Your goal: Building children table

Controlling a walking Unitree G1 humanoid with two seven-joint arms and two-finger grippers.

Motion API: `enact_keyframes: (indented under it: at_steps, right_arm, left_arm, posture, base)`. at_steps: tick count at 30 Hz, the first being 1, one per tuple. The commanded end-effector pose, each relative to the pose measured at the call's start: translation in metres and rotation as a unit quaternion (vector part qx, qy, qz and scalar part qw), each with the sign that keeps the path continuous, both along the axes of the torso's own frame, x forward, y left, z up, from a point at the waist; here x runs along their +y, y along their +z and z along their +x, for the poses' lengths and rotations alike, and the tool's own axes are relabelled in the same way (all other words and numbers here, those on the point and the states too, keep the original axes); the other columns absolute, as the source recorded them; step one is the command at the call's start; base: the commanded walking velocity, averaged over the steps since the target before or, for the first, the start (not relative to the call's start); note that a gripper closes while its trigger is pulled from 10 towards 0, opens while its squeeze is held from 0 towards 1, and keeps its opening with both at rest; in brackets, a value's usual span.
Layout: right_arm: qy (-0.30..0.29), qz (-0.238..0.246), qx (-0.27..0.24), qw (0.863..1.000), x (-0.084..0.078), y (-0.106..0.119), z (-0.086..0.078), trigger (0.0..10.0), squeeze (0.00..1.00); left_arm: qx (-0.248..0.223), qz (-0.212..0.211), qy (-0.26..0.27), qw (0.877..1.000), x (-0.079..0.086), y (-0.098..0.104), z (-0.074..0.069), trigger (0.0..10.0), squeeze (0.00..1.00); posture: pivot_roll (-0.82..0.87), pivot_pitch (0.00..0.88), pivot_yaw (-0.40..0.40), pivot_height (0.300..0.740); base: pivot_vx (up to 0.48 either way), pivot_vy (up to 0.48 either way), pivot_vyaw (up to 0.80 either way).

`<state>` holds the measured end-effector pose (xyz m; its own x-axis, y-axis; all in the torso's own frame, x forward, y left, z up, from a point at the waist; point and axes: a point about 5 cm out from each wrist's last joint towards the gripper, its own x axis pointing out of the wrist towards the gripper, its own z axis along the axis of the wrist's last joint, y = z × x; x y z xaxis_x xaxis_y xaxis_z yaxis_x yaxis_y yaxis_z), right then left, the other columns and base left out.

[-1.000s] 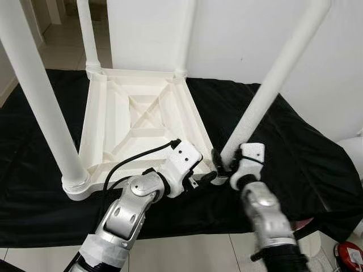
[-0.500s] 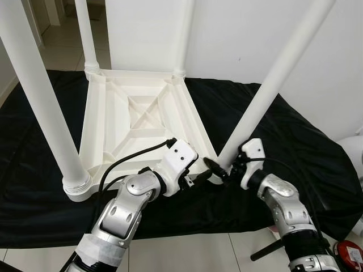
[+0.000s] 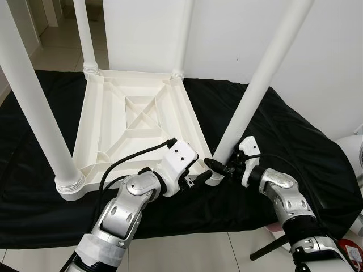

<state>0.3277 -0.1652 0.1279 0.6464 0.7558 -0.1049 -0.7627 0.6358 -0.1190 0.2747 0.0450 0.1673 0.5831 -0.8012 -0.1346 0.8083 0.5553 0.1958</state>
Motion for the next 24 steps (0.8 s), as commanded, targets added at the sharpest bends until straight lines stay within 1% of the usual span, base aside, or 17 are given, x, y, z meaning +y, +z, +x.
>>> enact_keyframes:
  at_steps: [1, 2, 6, 7, 8, 9, 10, 12, 13, 14, 16, 18, 20, 21, 22, 23, 24]
  right_arm:
    - [0.01, -0.02, 0.028, 0.999, -0.004, -0.013, -0.004, 0.0, 0.0]
    - [0.013, -0.017, 0.034, 0.999, -0.006, -0.015, -0.005, 0.0, 0.0]
    - [0.007, -0.015, 0.032, 0.999, -0.009, -0.016, -0.006, 0.0, 0.0]
    - [-0.015, -0.013, 0.026, 0.999, -0.012, -0.014, -0.004, 10.0, 0.0]
    - [-0.015, -0.013, 0.026, 0.999, -0.012, -0.014, -0.004, 10.0, 0.0]
    - [-0.037, -0.011, 0.023, 0.999, -0.015, -0.014, -0.003, 10.0, 0.0]
    - [-0.037, -0.011, 0.023, 0.999, -0.015, -0.014, -0.003, 10.0, 0.0]
    - [-0.099, -0.011, 0.012, 0.995, -0.019, -0.012, 0.002, 10.0, 0.0]
    - [-0.099, -0.011, 0.012, 0.995, -0.019, -0.012, 0.002, 10.0, 0.0]
    - [-0.117, -0.008, 0.013, 0.993, -0.02, -0.012, 0.003, 10.0, 0.0]
    - [-0.117, -0.008, 0.013, 0.993, -0.02, -0.012, 0.003, 10.0, 0.0]
    - [-0.183, 0.015, 0.012, 0.983, -0.018, -0.012, 0.001, 10.0, 0.0]
    - [-0.183, 0.015, 0.012, 0.983, -0.018, -0.012, 0.001, 10.0, 0.0]
    - [-0.232, 0.024, 0.011, 0.972, -0.018, -0.012, 0.0, 10.0, 0.0]
    - [-0.232, 0.024, 0.011, 0.972, -0.018, -0.012, 0.0, 10.0, 0.0]
    - [-0.288, 0.035, 0.018, 0.957, -0.02, -0.014, -0.002, 10.0, 0.0]
    - [-0.288, 0.035, 0.018, 0.957, -0.02, -0.014, -0.002, 10.0, 0.0]
  left_arm:
    - [-0.006, 0.001, 0.016, 1.0, -0.001, 0.002, 0.001, 10.0, 0.0]
    - [-0.006, 0.0, 0.016, 1.0, -0.001, 0.002, 0.001, 10.0, 0.0]
    - [-0.006, -0.001, 0.014, 1.0, -0.002, 0.003, 0.001, 10.0, 0.0]
    - [-0.007, -0.001, 0.013, 1.0, -0.002, 0.003, 0.001, 10.0, 0.0]
    - [-0.007, -0.001, 0.013, 1.0, -0.002, 0.003, 0.001, 10.0, 0.0]
    - [-0.007, 0.0, 0.012, 1.0, -0.002, 0.003, 0.001, 10.0, 0.0]
    - [-0.007, 0.0, 0.012, 1.0, -0.002, 0.003, 0.001, 10.0, 0.0]
    - [-0.006, 0.0, 0.011, 1.0, -0.003, 0.002, 0.001, 10.0, 0.0]
    - [-0.006, 0.0, 0.011, 1.0, -0.003, 0.002, 0.001, 10.0, 0.0]
    - [-0.006, 0.0, 0.011, 1.0, -0.003, 0.002, 0.0, 10.0, 0.0]
    - [-0.006, 0.0, 0.011, 1.0, -0.003, 0.002, 0.0, 10.0, 0.0]
    - [-0.004, 0.0, 0.009, 1.0, -0.004, 0.001, -0.002, 10.0, 0.0]
    - [-0.004, 0.0, 0.009, 1.0, -0.004, 0.001, -0.002, 10.0, 0.0]
    - [-0.002, -0.001, 0.008, 1.0, -0.004, 0.0, -0.002, 10.0, 0.0]
    - [-0.002, -0.001, 0.008, 1.0, -0.004, 0.0, -0.002, 10.0, 0.0]
    - [-0.001, -0.001, 0.007, 1.0, -0.005, 0.0, -0.003, 10.0, 0.0]
    - [-0.001, -0.001, 0.007, 1.0, -0.005, 0.0, -0.003, 10.0, 0.0]
  posture:
    - [0.02, 0.0, -0.107, 0.74]
    - [0.02, 0.0, -0.107, 0.74]
    - [0.01, 0.0, -0.104, 0.74]
    - [0.01, 0.0, -0.103, 0.74]
    - [0.01, 0.0, -0.103, 0.74]
    - [0.01, 0.0, -0.103, 0.74]
    - [0.01, 0.0, -0.103, 0.74]
    - [0.01, 0.0, -0.107, 0.74]
    - [0.01, 0.0, -0.107, 0.74]
    - [0.01, 0.0, -0.107, 0.74]
    - [0.01, 0.0, -0.107, 0.74]
    - [0.01, 0.0, -0.113, 0.74]
    - [0.01, 0.0, -0.113, 0.74]
    - [0.01, 0.0, -0.112, 0.74]
    - [0.01, 0.0, -0.112, 0.74]
    - [0.0, 0.0, -0.113, 0.74]
    - [0.0, 0.0, -0.113, 0.74]
  base:
    - [0.0, 0.0, 0.0]
    - [0.0, 0.0, 0.0]
    - [0.0, 0.0, 0.0]
    - [0.0, 0.0, 0.0]
    - [0.0, 0.0, 0.0]
    - [0.0, 0.0, 0.0]
    - [0.0, 0.0, 0.0]
    - [0.0, 0.0, 0.0]
    - [0.0, 0.0, 0.0]
    - [0.0, 0.0, 0.0]
    - [0.0, 0.0, 0.0]
    - [0.0, 0.0, 0.0]
    - [0.0, 0.0, 0.0]
    - [0.0, 0.0, 0.0]
    - [0.0, 0.0, 0.0]
    - [0.0, 0.0, 0.0]
    - [0.0, 0.0, 0.0]
